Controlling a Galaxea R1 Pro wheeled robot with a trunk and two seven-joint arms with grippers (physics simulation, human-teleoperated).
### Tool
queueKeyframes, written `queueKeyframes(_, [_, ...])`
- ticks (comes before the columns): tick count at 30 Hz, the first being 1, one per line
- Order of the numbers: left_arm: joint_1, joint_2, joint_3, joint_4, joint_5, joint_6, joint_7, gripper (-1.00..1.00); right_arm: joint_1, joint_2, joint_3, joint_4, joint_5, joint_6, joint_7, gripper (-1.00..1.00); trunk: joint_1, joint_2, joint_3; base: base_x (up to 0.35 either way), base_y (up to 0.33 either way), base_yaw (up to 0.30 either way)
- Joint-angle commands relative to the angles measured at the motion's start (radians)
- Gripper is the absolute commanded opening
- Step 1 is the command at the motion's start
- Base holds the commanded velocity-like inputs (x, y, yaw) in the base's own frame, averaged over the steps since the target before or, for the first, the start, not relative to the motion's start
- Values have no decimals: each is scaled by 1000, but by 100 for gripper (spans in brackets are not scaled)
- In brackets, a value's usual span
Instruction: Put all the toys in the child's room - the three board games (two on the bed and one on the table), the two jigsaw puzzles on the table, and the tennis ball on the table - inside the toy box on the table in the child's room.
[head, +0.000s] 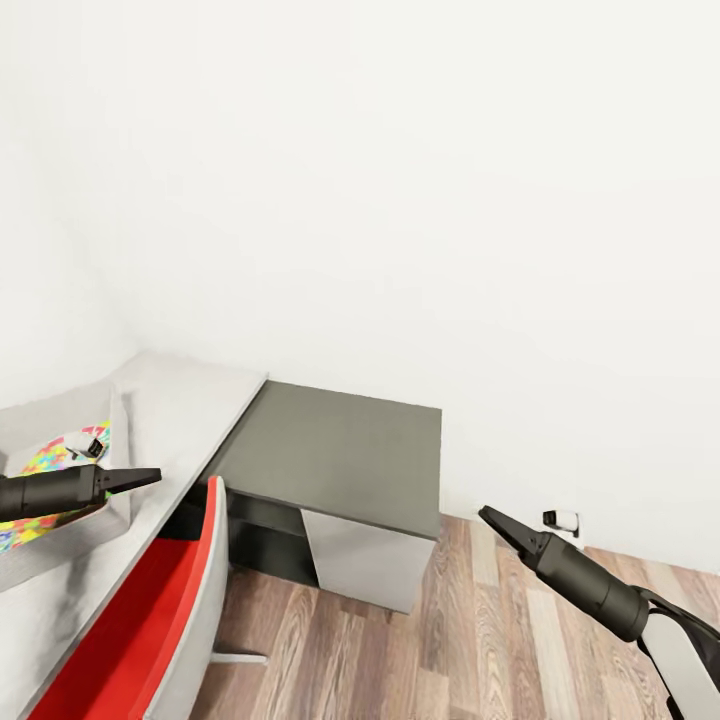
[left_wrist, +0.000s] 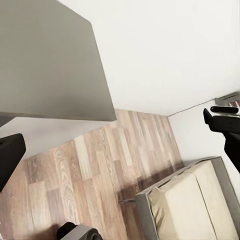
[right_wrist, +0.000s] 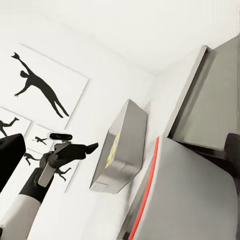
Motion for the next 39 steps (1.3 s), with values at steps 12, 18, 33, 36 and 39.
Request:
queueKeyframes(12, [1, 1, 0, -1, 0, 10, -4, 100, -1, 0, 2, 0, -3, -31, 29, 100, 0, -2, 16, -23, 0, -146])
queueKeyframes(18, [1, 1, 0, -1, -1, 10, -4, 100, -1, 1, 2, 0, -2, -32, 31, 100, 0, -2, 24, -2, 0, -145])
queueKeyframes(33, [1, 1, 0, -2, -1, 10, -4, 100, -1, 0, 8, 0, -1, -44, 32, 100, 0, -2, 46, 0, 0, -161])
queueKeyframes(36, [1, 1, 0, -2, -1, 10, -4, 100, -1, 0, 8, 0, -1, -49, 33, 100, 0, -2, 50, 0, 0, -167])
queueKeyframes(39, [1, 1, 0, -2, -1, 10, -4, 100, -1, -1, 8, 0, -1, -53, 33, 100, 0, -2, 55, -48, 0, -166])
